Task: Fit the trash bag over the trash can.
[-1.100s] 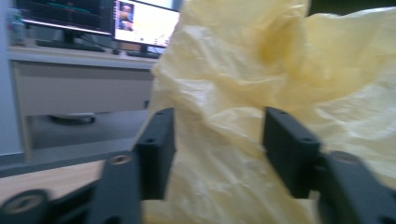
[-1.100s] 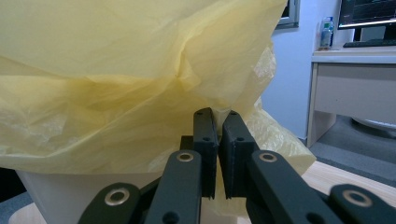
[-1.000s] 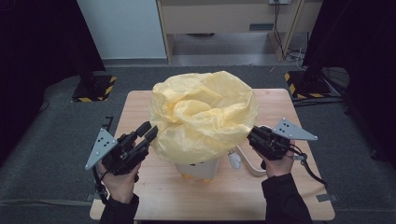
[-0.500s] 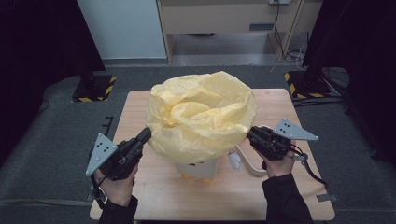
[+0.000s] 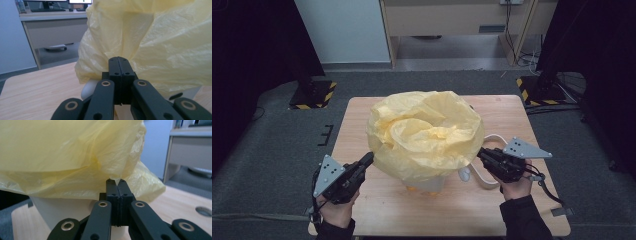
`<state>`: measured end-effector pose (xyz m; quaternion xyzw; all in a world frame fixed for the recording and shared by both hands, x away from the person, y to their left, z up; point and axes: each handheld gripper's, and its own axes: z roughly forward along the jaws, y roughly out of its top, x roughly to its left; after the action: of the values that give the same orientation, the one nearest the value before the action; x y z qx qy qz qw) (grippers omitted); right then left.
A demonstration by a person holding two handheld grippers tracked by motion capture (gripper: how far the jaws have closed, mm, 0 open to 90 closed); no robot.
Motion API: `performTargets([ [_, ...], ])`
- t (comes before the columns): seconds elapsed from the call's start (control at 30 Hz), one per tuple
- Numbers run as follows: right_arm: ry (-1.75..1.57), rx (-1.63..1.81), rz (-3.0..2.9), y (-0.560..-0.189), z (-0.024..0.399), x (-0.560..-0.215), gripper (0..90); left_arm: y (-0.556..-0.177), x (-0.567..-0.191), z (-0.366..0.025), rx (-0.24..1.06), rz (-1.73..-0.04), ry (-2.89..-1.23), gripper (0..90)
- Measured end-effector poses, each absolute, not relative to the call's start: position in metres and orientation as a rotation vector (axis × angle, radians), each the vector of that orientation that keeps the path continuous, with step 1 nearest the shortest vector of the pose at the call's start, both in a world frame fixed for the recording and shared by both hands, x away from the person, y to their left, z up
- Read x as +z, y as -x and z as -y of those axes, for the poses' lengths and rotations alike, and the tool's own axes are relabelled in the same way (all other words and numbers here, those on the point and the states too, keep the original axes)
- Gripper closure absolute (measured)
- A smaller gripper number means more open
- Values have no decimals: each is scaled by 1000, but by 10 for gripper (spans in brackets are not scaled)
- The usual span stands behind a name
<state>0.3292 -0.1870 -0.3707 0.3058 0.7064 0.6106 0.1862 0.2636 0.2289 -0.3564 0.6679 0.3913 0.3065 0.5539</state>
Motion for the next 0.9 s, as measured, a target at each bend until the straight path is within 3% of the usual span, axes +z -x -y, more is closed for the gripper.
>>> performTargets([
  [0.33, -924, 1609, -2110, -338, 185, -390, 900, -269, -379, -212, 733, -931, -1722, 900],
  [0.6, -954, 1581, -2095, -339, 189, -392, 886, -274, -389, -217, 699, -957, -1721, 899],
  [0.67, -914, 1592, -2084, -339, 189, -394, 731, -274, -387, -220, 699, -960, -1702, 809],
  [0.77, -903, 1625, -2062, -340, 195, -395, 694, -270, -379, -232, 715, -965, -1646, 766],
  [0.8, -894, 1641, -2041, -339, 202, -395, 616, -266, -372, -243, 728, -977, -1617, 727],
  [0.9, -888, 1676, -2013, -338, 216, -395, 520, -262, -367, -253, 735, -984, -1582, 683],
])
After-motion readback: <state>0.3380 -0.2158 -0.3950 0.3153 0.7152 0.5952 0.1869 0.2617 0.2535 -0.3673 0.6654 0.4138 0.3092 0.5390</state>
